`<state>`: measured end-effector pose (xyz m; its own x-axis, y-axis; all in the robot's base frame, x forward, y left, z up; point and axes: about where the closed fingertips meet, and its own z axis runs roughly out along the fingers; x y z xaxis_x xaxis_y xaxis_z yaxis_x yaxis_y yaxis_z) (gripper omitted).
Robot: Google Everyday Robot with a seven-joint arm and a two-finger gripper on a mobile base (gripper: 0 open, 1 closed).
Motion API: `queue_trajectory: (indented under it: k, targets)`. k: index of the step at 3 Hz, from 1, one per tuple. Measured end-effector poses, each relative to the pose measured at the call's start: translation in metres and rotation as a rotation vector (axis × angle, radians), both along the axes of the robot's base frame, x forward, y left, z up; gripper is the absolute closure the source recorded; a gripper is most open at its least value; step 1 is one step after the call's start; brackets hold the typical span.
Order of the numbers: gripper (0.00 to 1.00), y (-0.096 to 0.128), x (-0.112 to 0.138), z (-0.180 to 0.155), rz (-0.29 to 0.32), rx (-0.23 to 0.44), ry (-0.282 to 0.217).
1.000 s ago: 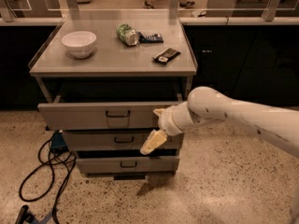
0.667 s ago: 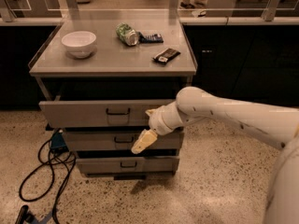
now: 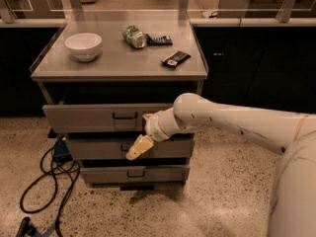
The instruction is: Close top drawer
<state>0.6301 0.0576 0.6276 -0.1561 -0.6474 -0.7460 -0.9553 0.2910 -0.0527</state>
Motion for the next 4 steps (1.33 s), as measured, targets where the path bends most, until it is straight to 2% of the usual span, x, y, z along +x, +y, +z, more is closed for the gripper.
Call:
queue_trajectory:
  k: [1, 2, 3, 4]
  targets:
    - [0.00, -0.005, 0.005, -0.008, -0.005, -0.011, 0.011]
    - [0.00, -0.011, 0.029, -0.024, -0.045, -0.018, 0.023]
    - [0.00, -0.013, 0.047, -0.023, -0.070, -0.029, 0.005]
    - [0.00, -0.013, 0.045, -0.023, -0.070, -0.029, 0.005]
